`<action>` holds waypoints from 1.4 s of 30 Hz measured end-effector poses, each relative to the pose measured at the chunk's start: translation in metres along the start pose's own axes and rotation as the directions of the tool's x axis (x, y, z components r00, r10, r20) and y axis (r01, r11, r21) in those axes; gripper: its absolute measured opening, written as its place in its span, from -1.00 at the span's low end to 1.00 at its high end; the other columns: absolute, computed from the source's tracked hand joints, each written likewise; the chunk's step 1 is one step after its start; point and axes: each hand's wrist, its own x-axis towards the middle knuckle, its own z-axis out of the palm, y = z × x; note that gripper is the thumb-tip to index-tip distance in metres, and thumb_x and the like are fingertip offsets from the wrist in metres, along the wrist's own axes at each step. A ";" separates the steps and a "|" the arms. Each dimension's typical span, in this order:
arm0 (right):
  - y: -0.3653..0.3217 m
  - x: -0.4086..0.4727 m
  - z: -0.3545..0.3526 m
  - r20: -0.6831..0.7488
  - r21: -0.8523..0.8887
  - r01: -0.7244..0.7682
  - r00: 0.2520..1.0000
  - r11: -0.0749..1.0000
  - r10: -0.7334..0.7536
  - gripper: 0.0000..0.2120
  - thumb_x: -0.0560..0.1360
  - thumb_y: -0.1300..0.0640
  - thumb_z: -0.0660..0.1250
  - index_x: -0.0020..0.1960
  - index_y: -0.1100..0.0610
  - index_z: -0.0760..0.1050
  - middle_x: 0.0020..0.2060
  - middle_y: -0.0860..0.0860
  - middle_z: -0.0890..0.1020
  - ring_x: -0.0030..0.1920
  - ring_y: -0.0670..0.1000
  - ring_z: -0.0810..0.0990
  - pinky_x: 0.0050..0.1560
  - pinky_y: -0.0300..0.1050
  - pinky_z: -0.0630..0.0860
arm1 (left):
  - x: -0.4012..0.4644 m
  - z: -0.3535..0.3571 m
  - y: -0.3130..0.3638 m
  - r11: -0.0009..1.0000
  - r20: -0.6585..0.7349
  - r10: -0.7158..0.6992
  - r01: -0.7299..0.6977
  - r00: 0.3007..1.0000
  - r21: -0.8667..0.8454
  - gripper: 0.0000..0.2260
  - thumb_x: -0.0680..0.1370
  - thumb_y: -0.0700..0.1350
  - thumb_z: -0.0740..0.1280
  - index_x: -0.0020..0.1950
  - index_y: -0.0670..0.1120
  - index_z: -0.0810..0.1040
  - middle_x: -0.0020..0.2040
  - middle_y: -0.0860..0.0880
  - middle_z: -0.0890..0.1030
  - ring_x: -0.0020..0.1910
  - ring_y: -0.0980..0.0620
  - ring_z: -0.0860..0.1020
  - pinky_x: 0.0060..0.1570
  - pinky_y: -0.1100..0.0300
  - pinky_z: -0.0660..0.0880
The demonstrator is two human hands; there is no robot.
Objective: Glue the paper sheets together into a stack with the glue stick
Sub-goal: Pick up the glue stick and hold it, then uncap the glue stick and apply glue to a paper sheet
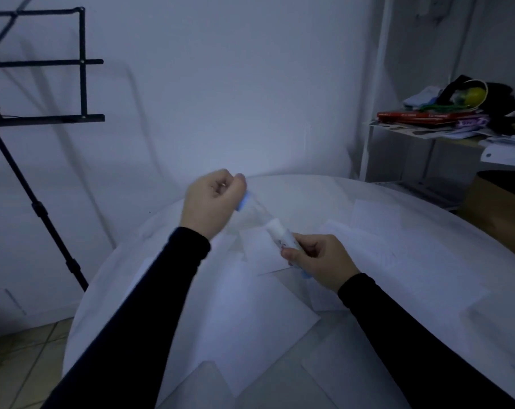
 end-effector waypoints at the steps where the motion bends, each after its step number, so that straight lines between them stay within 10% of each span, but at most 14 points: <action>1: 0.000 0.001 -0.002 -0.019 0.047 -0.012 1.000 0.999 0.013 -0.85 0.47 0.22 0.39 -0.10 -0.04 0.62 -0.30 0.08 0.60 -0.31 -0.07 0.56 -0.22 -0.15 0.49 | 0.003 -0.007 0.000 1.000 -0.008 -0.006 0.006 1.000 0.018 -0.65 0.48 -0.03 0.32 -0.47 -0.05 0.34 -0.58 0.10 0.31 -0.53 0.17 0.26 -0.48 0.39 0.19; 11: 0.006 0.007 0.010 -0.059 0.157 -0.034 0.997 0.987 0.044 -0.93 0.48 0.22 0.38 -0.06 0.15 0.64 -0.32 0.05 0.59 -0.31 -0.04 0.57 -0.15 -0.11 0.51 | -0.004 0.008 -0.030 0.990 0.103 -0.137 0.135 0.985 0.025 -0.73 0.53 0.02 0.35 -0.34 -0.03 0.48 -0.44 0.06 0.41 -0.45 0.14 0.31 -0.42 0.33 0.24; 21: -0.003 0.049 0.020 -0.196 0.260 -0.001 0.979 0.966 0.054 -0.81 0.48 0.19 0.39 -0.21 -0.10 0.59 -0.28 0.07 0.62 -0.25 0.01 0.57 -0.11 -0.09 0.51 | 0.042 0.025 -0.075 0.904 0.223 -0.381 0.310 0.897 0.294 -0.77 0.47 0.09 0.39 -0.10 -0.06 0.55 -0.23 -0.06 0.61 -0.41 0.03 0.45 -0.39 0.22 0.40; 42: 0.047 0.088 0.038 -0.187 0.446 -0.065 0.969 0.893 0.163 -0.78 0.46 0.25 0.40 0.10 0.26 0.60 -0.29 -0.09 0.66 -0.28 -0.10 0.59 -0.18 -0.30 0.53 | 0.081 0.074 -0.128 0.750 0.347 -0.485 0.177 0.803 0.637 -0.76 0.47 -0.17 0.39 0.13 -0.05 0.63 0.17 -0.10 0.58 0.04 -0.05 0.60 -0.13 0.27 0.45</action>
